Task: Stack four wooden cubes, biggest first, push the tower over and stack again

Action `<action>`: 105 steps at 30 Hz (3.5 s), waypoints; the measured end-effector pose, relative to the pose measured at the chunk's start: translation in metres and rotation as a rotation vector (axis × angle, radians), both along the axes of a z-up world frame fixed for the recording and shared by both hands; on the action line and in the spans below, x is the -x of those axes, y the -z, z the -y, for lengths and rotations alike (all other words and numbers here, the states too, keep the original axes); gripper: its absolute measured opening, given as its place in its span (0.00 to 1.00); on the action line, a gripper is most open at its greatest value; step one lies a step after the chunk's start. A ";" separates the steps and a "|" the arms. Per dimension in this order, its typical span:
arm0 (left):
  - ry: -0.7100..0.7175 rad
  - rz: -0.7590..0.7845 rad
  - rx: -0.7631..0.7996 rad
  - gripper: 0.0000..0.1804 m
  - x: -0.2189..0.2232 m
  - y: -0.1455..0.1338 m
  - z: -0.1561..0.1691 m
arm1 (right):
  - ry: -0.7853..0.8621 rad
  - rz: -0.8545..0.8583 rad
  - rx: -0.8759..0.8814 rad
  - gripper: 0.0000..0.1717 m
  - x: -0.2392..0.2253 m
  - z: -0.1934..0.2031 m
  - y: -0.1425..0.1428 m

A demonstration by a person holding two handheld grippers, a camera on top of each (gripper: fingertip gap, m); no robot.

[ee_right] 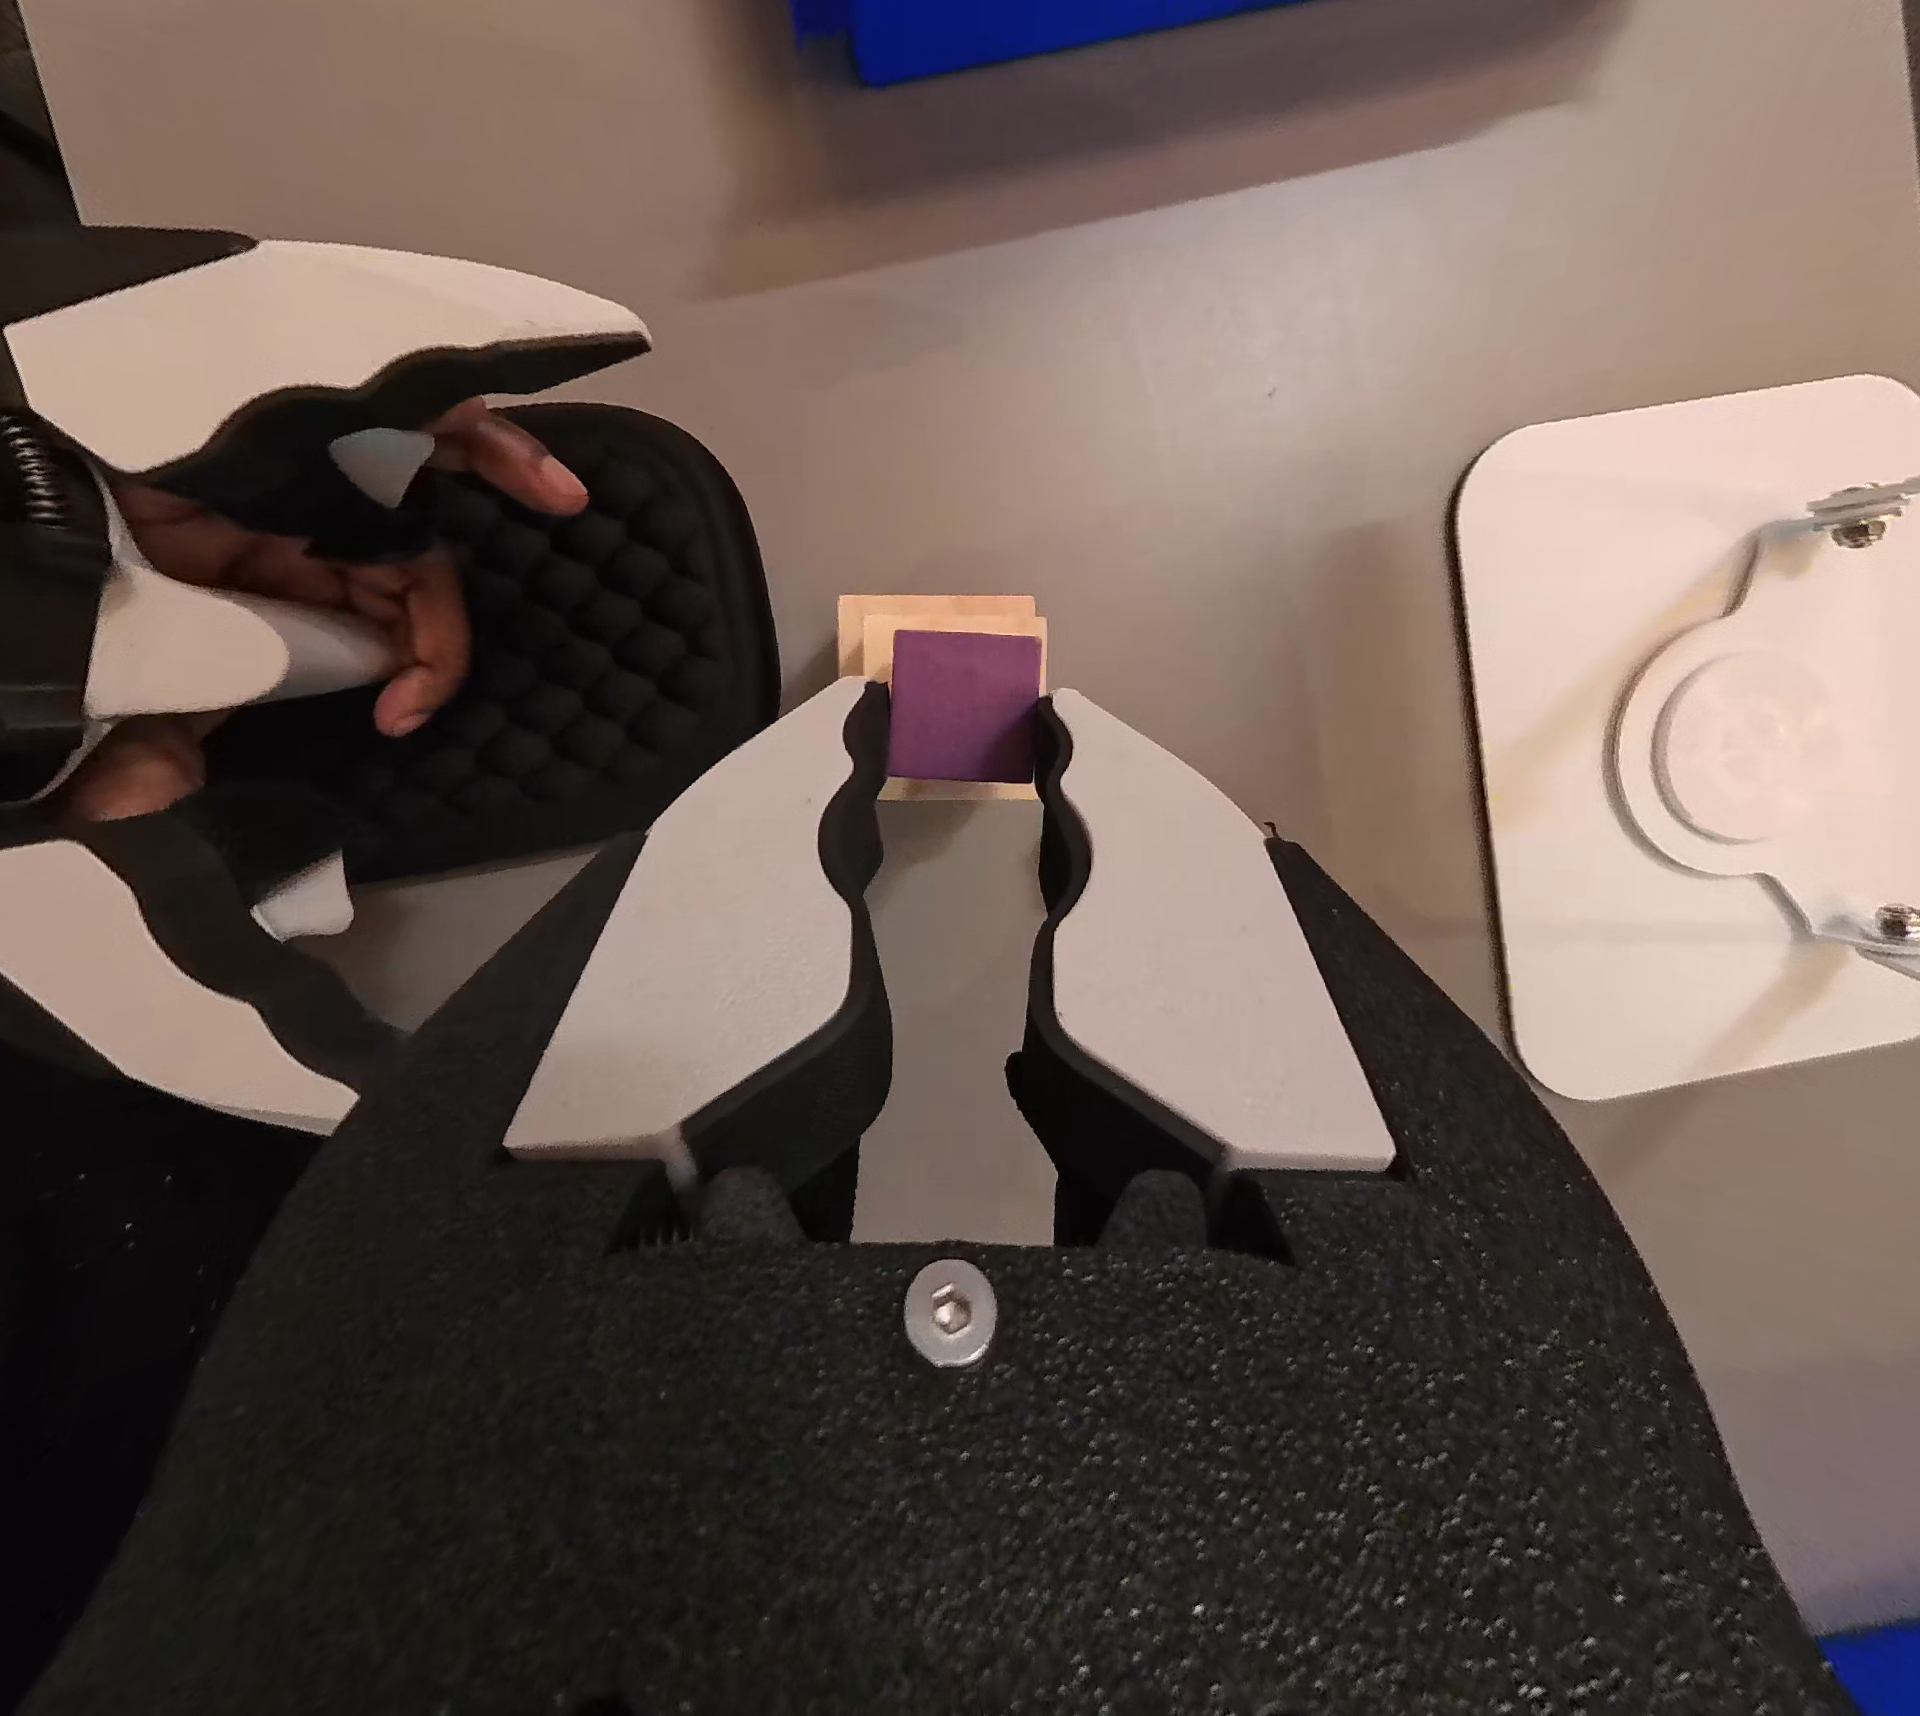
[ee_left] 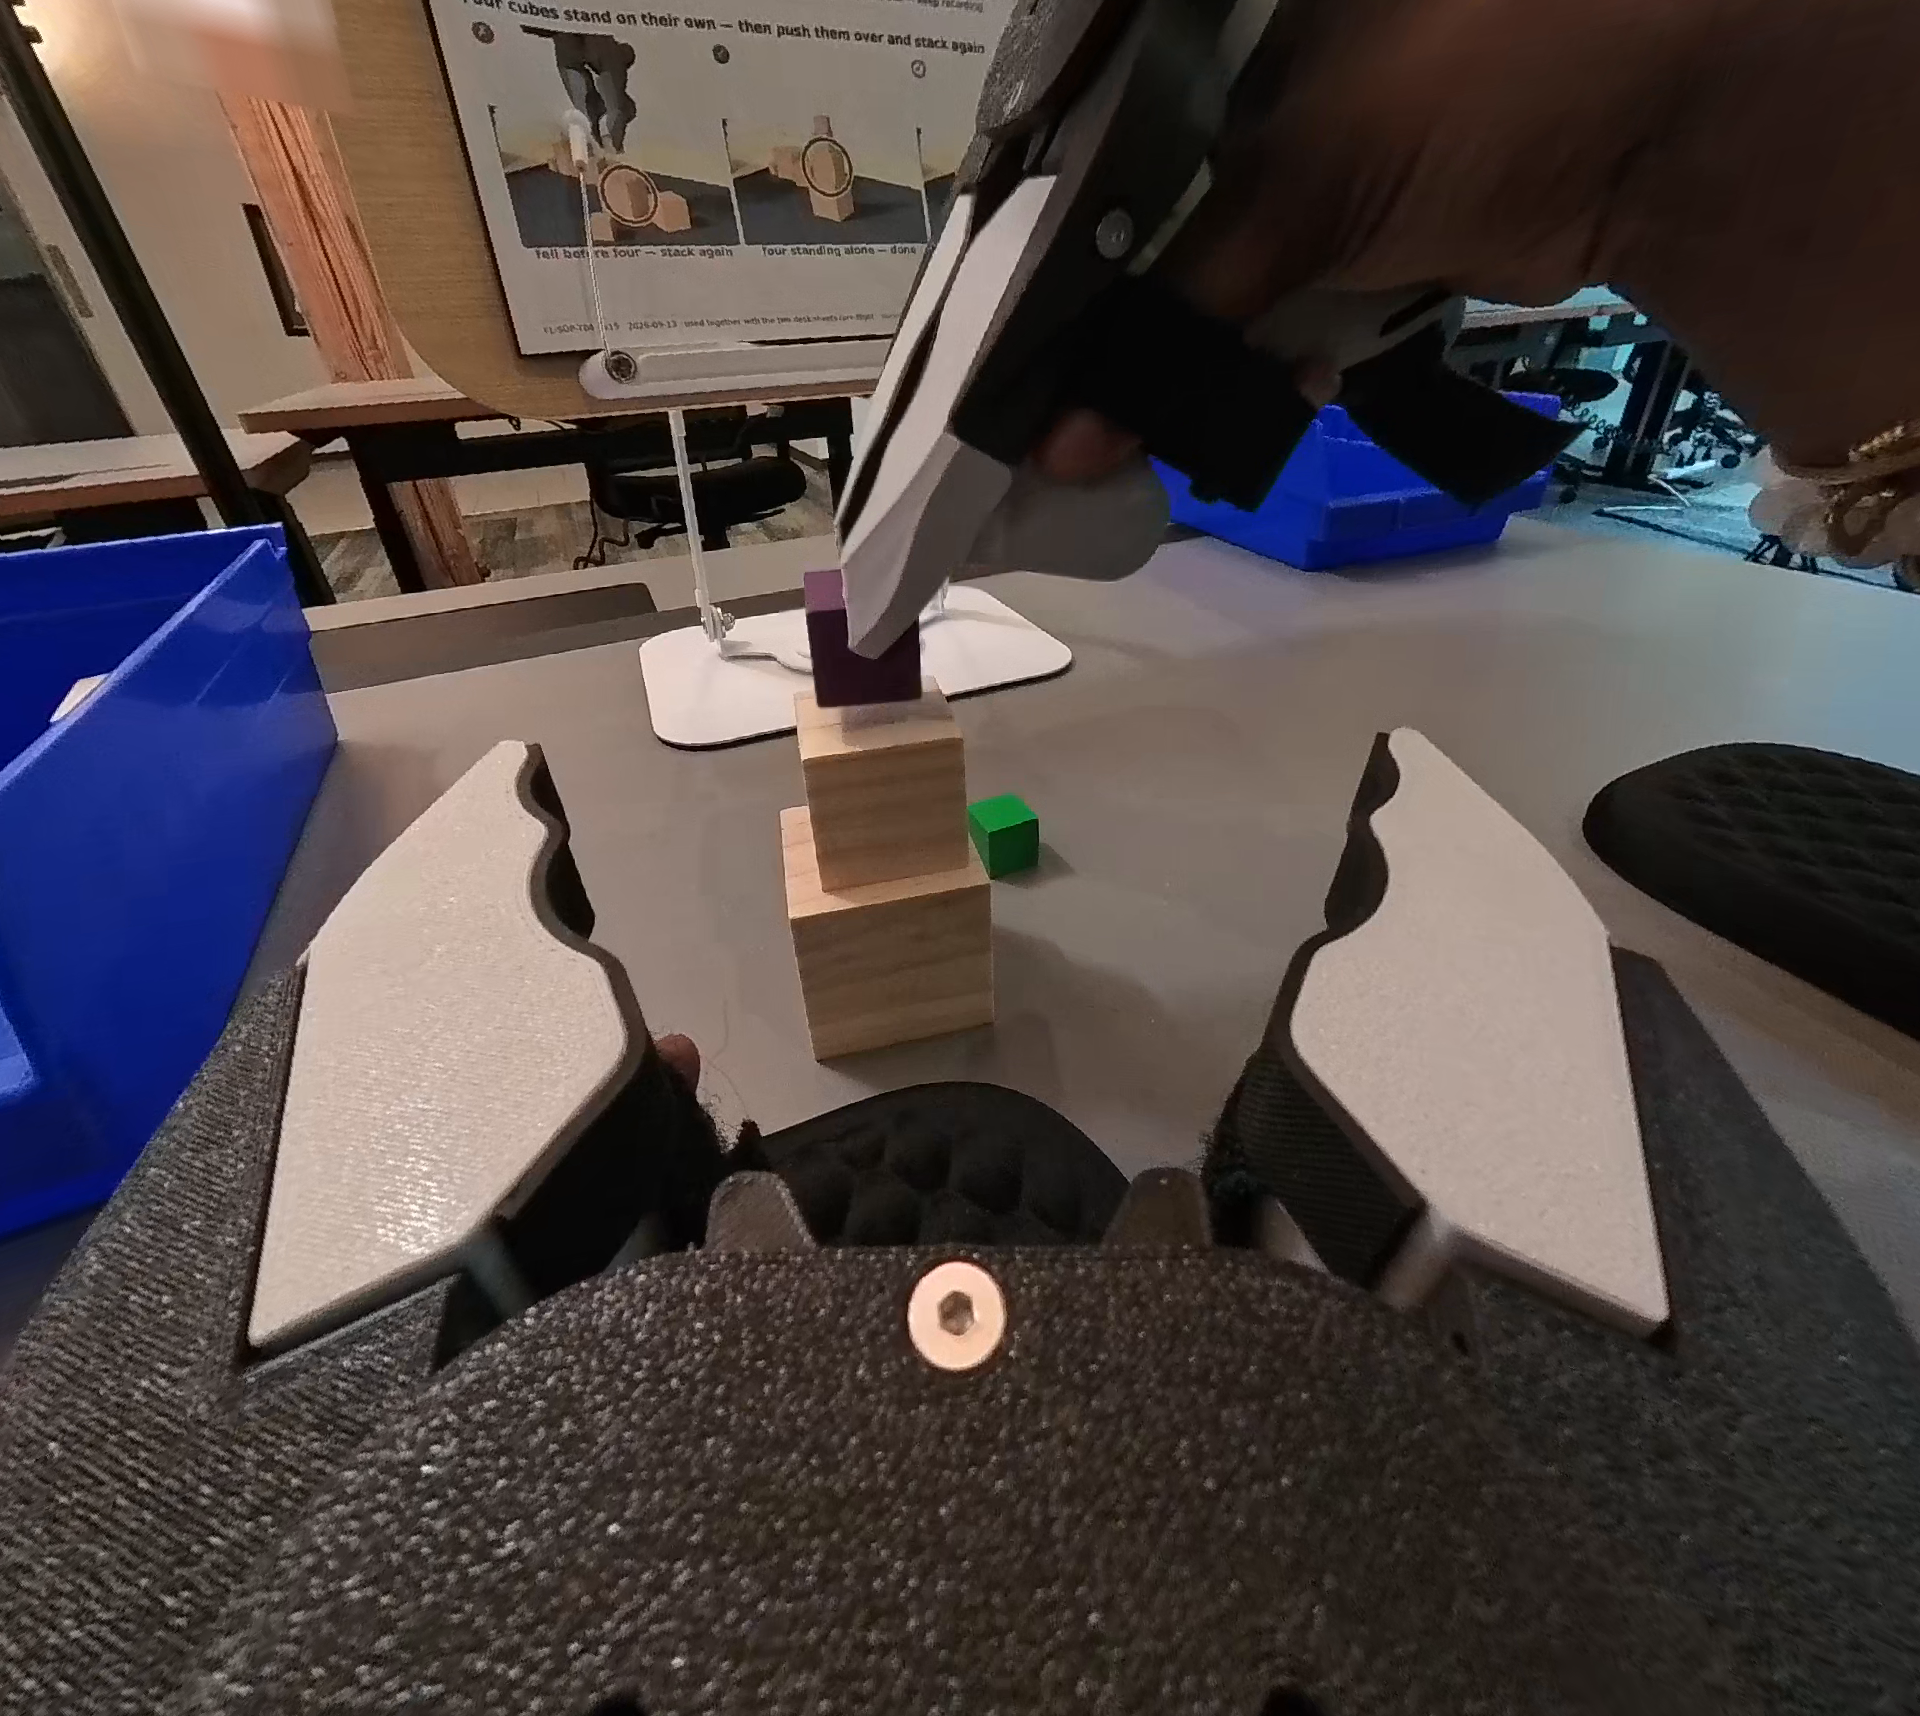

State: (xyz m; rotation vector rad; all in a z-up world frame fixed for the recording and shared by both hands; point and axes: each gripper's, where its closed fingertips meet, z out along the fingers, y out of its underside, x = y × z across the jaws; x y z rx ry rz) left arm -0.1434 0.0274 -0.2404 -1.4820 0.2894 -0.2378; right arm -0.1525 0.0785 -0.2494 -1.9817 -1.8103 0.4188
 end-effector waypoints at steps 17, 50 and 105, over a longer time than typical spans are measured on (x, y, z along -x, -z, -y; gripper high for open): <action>0.003 0.003 -0.003 0.76 0.000 -0.001 0.001 | -0.020 0.020 0.025 0.15 -0.003 0.001 0.008; 0.004 0.009 0.001 0.76 0.000 -0.001 0.001 | -0.226 0.038 0.063 0.30 -0.052 -0.041 0.089; 0.005 0.029 0.006 0.75 0.002 -0.001 0.000 | -0.007 0.030 0.061 0.12 -0.002 -0.001 -0.013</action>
